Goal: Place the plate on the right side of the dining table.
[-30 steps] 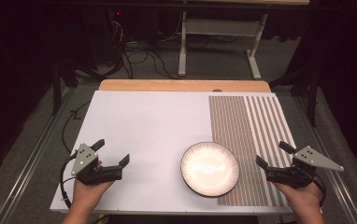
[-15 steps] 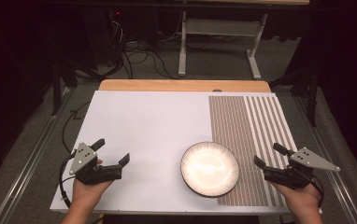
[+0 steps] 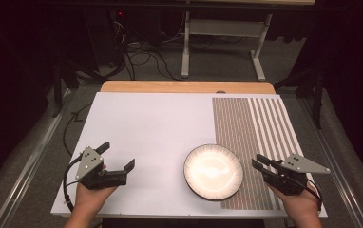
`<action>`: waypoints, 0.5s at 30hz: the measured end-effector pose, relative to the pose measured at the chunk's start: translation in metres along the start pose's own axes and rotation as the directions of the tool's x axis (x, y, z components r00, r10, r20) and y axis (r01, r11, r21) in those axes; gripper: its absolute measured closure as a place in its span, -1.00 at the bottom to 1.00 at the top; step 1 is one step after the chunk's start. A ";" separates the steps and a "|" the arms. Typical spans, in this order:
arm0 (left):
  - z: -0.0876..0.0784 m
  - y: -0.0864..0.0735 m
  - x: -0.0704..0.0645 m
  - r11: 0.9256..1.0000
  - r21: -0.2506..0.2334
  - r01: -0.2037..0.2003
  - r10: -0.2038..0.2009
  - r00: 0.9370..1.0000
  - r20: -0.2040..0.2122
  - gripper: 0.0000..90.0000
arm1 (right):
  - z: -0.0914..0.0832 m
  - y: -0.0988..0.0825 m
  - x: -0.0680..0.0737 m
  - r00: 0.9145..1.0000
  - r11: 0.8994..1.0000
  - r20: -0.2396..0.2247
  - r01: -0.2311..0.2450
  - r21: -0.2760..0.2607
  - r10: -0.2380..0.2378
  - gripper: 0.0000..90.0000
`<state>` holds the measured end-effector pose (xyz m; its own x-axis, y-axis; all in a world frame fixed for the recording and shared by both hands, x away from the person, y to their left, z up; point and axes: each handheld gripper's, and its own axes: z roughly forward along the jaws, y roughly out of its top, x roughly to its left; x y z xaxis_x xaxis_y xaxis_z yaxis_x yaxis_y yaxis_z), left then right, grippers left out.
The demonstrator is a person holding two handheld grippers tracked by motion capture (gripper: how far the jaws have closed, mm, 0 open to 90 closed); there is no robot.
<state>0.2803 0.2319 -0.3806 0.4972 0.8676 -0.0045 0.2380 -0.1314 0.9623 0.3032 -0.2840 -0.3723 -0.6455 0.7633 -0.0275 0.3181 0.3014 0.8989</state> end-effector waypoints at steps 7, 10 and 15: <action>0.001 -0.001 -0.001 1.000 -0.001 0.005 -0.004 1.000 0.004 -0.99 | 0.009 -0.001 0.008 0.999 0.997 -0.037 0.031 0.065 -0.028 0.99; 0.001 -0.001 -0.001 1.000 -0.003 0.004 -0.004 1.000 0.005 -0.99 | 0.013 -0.001 0.011 0.998 0.994 -0.047 0.039 0.105 -0.034 1.00; 0.001 -0.001 -0.001 1.000 0.004 0.009 -0.009 1.000 0.005 -0.99 | 0.020 -0.004 0.013 0.998 0.982 -0.051 0.050 0.181 -0.042 1.00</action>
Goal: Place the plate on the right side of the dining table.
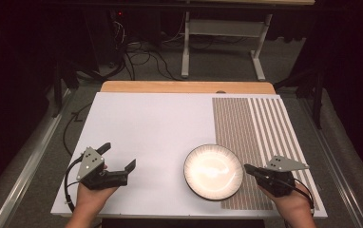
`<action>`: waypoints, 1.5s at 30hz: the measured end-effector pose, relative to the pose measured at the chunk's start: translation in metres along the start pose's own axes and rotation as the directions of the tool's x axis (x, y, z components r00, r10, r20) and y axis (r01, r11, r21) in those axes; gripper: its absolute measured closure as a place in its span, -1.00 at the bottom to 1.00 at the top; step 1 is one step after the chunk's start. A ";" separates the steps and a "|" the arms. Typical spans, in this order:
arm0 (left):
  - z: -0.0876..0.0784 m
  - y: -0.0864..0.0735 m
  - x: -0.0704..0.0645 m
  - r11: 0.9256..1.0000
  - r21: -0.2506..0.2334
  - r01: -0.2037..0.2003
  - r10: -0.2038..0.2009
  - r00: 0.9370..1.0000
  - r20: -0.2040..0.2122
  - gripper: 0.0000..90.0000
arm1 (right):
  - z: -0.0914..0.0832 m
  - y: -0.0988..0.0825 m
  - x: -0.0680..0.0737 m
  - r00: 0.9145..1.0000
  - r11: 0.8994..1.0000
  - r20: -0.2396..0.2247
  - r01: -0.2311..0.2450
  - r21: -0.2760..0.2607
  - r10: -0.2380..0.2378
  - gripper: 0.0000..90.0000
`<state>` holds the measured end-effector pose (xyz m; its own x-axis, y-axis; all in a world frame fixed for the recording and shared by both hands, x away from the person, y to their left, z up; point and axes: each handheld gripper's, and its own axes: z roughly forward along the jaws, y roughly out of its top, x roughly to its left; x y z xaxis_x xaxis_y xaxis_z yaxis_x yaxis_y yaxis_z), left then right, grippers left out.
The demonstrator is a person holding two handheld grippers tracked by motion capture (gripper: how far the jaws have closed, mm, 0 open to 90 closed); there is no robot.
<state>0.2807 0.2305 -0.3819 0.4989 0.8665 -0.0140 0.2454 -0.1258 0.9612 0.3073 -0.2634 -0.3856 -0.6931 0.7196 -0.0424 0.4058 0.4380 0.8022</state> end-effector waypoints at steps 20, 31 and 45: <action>0.000 -0.001 0.002 1.000 0.017 0.004 -0.003 1.000 -0.011 -0.99 | 0.009 -0.001 0.003 1.000 0.997 -0.005 0.023 0.076 -0.023 1.00; 0.000 0.000 0.002 1.000 0.014 0.007 -0.007 1.000 -0.012 -0.99 | 0.012 0.001 0.007 0.999 0.994 -0.007 0.050 0.093 -0.050 1.00; -0.002 0.000 0.003 1.000 0.009 0.007 -0.007 1.000 -0.015 -0.99 | 0.022 0.006 0.015 0.997 0.994 -0.048 0.058 0.088 -0.054 1.00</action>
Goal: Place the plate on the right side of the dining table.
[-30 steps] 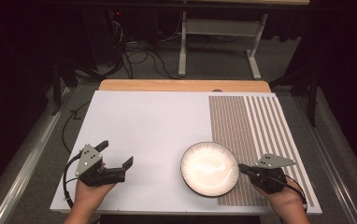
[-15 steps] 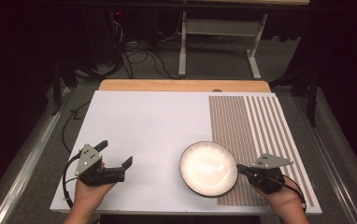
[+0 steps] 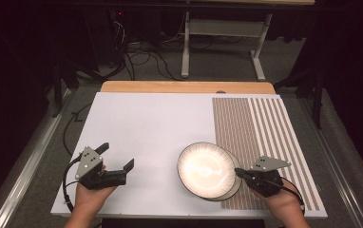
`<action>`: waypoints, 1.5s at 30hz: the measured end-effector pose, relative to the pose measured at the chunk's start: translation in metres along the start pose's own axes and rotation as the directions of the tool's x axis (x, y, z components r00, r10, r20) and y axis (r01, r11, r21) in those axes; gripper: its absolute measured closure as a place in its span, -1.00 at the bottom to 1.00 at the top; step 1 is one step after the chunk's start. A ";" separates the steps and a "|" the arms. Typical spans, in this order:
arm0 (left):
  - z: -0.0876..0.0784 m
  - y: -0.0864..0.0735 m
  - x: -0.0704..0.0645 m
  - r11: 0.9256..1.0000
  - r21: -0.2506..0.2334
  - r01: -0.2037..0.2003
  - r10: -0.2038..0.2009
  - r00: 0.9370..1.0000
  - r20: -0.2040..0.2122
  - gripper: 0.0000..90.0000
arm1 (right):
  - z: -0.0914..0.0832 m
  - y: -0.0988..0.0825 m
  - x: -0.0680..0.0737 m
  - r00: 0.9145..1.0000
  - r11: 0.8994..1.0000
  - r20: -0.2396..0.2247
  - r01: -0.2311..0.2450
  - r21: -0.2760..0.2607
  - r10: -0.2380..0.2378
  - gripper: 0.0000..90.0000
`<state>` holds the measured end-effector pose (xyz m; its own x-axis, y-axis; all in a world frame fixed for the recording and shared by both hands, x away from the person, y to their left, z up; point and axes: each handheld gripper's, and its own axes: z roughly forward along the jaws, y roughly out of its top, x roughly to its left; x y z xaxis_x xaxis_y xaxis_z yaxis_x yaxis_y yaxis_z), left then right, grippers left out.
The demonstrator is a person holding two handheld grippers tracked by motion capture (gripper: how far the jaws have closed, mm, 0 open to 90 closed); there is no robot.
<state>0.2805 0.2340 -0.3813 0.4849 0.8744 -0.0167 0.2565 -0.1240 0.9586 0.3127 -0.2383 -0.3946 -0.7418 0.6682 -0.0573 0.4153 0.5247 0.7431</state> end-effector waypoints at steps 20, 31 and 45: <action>0.002 0.001 -0.003 1.000 -0.003 0.003 -0.003 1.000 0.014 -0.99 | 0.015 0.007 0.015 0.998 0.999 -0.050 0.027 0.017 -0.026 1.00; 0.007 0.013 -0.016 1.000 -0.006 0.018 -0.017 0.997 0.078 -0.99 | 0.019 0.010 0.019 0.998 0.999 -0.052 0.046 0.011 -0.045 1.00; 0.044 0.030 -0.047 0.998 0.059 0.037 -0.047 0.982 0.181 -0.99 | 0.019 0.010 0.018 0.998 0.999 -0.049 0.048 0.015 -0.047 1.00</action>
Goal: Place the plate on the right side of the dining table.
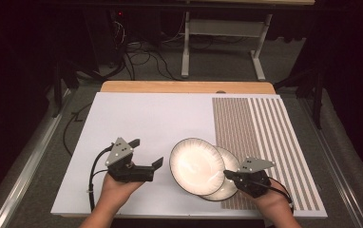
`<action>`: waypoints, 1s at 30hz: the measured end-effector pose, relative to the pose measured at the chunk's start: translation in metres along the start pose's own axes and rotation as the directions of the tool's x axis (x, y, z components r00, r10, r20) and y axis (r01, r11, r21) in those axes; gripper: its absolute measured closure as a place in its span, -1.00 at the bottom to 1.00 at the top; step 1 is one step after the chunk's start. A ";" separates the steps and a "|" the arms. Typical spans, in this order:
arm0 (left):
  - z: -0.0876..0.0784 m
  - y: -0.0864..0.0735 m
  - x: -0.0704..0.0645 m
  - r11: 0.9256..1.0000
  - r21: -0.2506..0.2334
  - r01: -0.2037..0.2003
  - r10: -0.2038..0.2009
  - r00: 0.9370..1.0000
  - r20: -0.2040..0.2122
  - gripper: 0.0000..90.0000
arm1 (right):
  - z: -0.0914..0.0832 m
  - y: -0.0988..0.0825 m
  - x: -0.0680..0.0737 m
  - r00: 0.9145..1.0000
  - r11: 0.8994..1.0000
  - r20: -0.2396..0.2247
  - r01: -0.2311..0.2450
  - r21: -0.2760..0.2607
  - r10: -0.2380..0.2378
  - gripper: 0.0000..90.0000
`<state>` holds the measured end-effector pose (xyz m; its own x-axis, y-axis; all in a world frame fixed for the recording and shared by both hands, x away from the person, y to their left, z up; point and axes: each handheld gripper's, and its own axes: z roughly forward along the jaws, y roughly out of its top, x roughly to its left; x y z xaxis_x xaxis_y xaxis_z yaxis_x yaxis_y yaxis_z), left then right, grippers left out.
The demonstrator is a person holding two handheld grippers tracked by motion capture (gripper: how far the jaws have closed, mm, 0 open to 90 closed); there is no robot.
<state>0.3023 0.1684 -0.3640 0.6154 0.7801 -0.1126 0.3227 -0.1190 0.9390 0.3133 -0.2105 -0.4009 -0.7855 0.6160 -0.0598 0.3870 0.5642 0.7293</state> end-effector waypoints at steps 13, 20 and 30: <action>0.059 -0.009 -0.032 0.982 0.187 0.037 -0.066 0.986 0.153 -0.97 | 0.000 0.000 -0.001 1.000 1.000 -0.001 -0.005 0.000 0.005 1.00; 0.070 -0.018 -0.037 0.958 0.279 0.072 -0.129 0.973 0.192 -0.80 | 0.001 0.000 -0.001 1.000 1.000 0.000 -0.011 -0.003 0.011 1.00; 0.072 -0.020 -0.037 0.934 0.340 0.105 -0.186 0.959 0.215 -0.44 | 0.001 0.000 -0.001 1.000 1.000 0.003 -0.003 0.002 0.003 1.00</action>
<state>0.3248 0.0982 -0.4016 0.6846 0.6381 -0.3523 0.6109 -0.2385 0.7550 0.3145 -0.2112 -0.4015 -0.7826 0.6197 -0.0594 0.3909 0.5634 0.7279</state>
